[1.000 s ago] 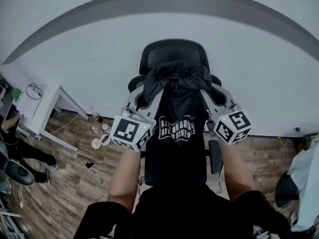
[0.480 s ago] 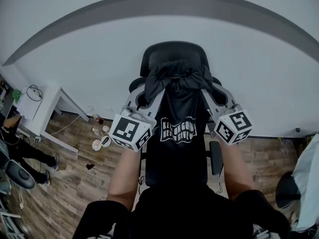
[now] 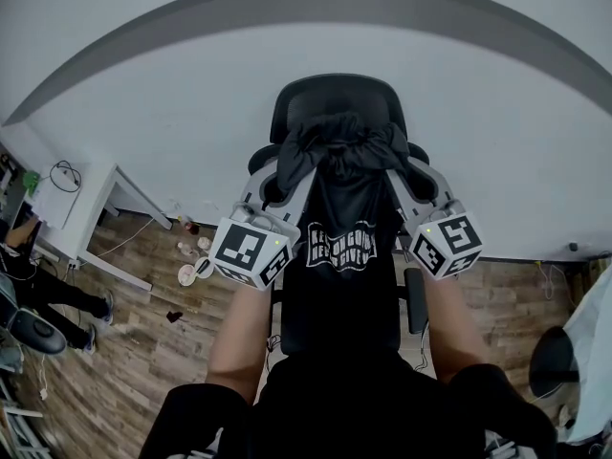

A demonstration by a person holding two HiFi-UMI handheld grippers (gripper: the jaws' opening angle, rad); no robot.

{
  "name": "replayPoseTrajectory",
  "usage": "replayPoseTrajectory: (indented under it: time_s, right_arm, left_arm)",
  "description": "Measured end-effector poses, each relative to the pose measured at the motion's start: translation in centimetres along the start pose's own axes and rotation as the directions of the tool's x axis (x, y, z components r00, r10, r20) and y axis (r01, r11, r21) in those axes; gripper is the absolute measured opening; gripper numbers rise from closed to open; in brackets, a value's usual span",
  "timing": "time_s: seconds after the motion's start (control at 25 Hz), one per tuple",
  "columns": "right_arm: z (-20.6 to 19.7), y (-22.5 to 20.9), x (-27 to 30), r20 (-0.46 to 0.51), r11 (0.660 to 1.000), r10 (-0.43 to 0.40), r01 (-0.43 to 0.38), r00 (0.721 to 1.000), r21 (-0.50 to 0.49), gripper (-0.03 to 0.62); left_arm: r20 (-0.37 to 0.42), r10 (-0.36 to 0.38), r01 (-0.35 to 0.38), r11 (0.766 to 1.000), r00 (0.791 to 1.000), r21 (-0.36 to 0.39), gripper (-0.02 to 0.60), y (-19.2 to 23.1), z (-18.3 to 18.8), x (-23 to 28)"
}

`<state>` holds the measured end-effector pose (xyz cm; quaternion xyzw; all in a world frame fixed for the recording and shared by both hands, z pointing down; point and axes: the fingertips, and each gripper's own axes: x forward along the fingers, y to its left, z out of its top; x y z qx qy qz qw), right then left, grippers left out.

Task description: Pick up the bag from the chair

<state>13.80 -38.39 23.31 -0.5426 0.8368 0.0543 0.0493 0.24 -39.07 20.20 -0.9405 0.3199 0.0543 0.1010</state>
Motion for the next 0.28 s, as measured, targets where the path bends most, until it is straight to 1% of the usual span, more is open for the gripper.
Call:
replayPoseTrajectory:
  time_s: [0.28]
  right_arm:
    - [-0.35, 0.16, 0.17, -0.005, 1.000, 0.002, -0.002, 1.000, -0.014, 0.083]
  left_arm:
    - [-0.001, 0.004, -0.004, 1.000, 1.000, -0.011, 0.052, 0.20, -0.44, -0.01]
